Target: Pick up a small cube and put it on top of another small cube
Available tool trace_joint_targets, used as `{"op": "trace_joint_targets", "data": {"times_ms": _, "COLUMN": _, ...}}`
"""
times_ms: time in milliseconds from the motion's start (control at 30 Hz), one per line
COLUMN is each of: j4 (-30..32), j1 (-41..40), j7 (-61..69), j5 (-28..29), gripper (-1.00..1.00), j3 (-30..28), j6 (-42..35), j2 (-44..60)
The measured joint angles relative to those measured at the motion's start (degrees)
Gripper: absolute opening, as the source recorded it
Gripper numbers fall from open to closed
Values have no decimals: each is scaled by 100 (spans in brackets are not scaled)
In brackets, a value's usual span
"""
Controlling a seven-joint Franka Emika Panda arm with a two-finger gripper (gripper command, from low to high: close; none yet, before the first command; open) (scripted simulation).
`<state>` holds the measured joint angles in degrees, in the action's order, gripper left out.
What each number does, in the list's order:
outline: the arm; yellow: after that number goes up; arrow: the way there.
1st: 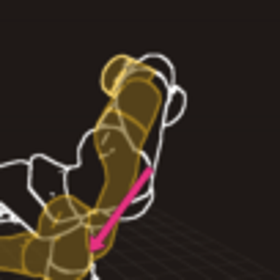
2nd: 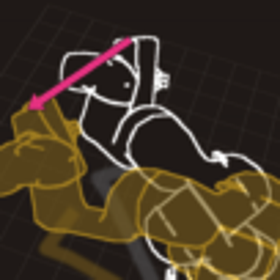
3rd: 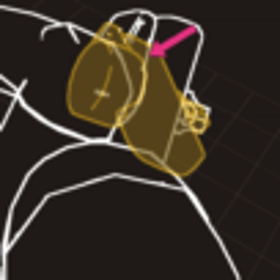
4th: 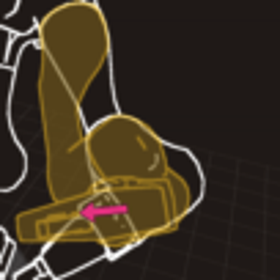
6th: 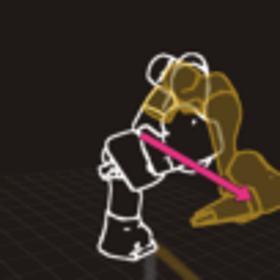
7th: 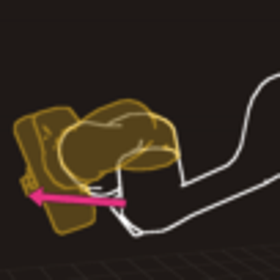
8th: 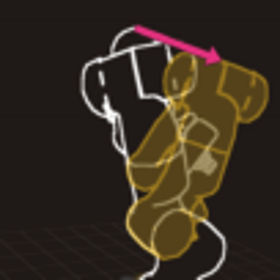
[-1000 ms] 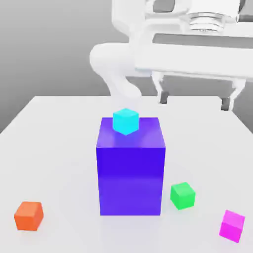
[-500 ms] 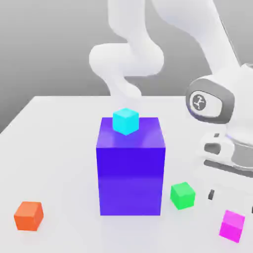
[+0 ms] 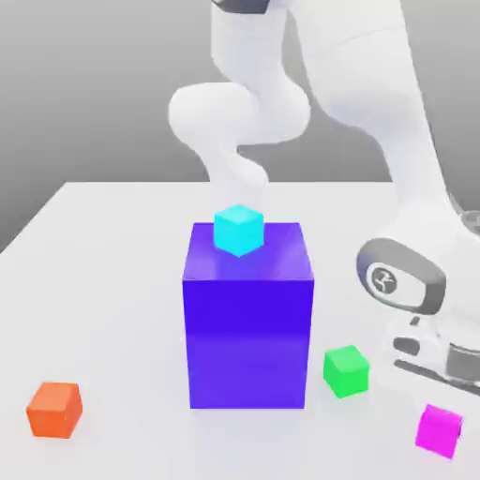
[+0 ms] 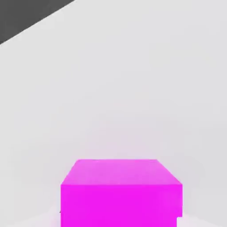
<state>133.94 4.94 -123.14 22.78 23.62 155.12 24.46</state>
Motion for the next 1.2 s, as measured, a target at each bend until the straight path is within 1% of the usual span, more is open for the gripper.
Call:
{"op": "trace_joint_targets", "data": {"times_ms": 67, "j4": 162, "j1": -129, "j7": 57, "j5": -291, "gripper": -100, "j3": 178, "j6": -231, "j2": -381}}
{"op": "trace_joint_targets", "data": {"times_ms": 233, "j4": 964, "j1": -59, "j7": -1301, "j5": -688, "gripper": -100, "j3": 31, "j6": -331, "j2": -1218}}
{"op": "trace_joint_targets", "data": {"times_ms": 333, "j4": 1487, "j1": -71, "j7": -2085, "j5": -1087, "gripper": -100, "j3": -12, "j6": -310, "j2": -1785}}
{"op": "trace_joint_targets", "data": {"times_ms": 433, "j4": 2025, "j1": -69, "j7": -2718, "j5": -1704, "gripper": -100, "j3": -50, "j6": -251, "j2": -2405}}
{"op": "trace_joint_targets", "data": {"times_ms": 567, "j4": 2701, "j1": 67, "j7": -3275, "j5": -2838, "gripper": -100, "j3": -136, "j6": -182, "j2": -3220}}
{"op": "trace_joint_targets", "data": {"times_ms": 633, "j4": 2797, "j1": 162, "j7": -3237, "j5": -3204, "gripper": -100, "j3": -179, "j6": -138, "j2": -3270}}
{"op": "trace_joint_targets", "data": {"times_ms": 700, "j4": 2806, "j1": 238, "j7": -3113, "j5": -3456, "gripper": -100, "j3": -203, "j6": -85, "j2": -3186}}
{"op": "trace_joint_targets", "data": {"times_ms": 867, "j4": 2773, "j1": 371, "j7": -2833, "j5": -3873, "gripper": -100, "j3": -233, "j6": 67, "j2": -2872}}
{"op": "trace_joint_targets", "data": {"times_ms": 1033, "j4": 2746, "j1": 396, "j7": -2711, "j5": -4039, "gripper": -100, "j3": -213, "j6": 256, "j2": -2549}}
{"op": "trace_joint_targets", "data": {"times_ms": 1200, "j4": 2740, "j1": 412, "j7": -2788, "j5": -3923, "gripper": -100, "j3": -261, "j6": 489, "j2": -2255}}
